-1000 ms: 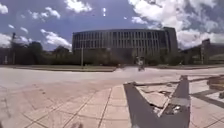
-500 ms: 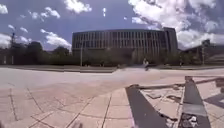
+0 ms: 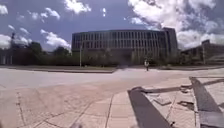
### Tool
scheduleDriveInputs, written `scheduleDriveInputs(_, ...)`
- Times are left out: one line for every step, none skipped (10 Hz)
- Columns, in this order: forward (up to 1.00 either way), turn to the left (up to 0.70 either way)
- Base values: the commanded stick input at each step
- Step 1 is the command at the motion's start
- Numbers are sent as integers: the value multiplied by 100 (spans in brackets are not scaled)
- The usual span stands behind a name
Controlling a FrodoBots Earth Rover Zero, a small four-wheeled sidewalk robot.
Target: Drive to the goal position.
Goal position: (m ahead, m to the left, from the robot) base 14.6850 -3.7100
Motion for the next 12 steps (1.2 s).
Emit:
scheduleDriveInputs(70,0)
scheduleDriveInputs(70,0)
scheduleDriveInputs(70,0)
scheduleDriveInputs(70,0)
scheduleDriveInputs(70,-4)
scheduleDriveInputs(70,-10)
scheduleDriveInputs(70,-16)
scheduleDriveInputs(70,-13)
scheduleDriveInputs(70,0)
scheduleDriveInputs(70,0)
scheduleDriveInputs(70,0)
scheduleDriveInputs(70,0)
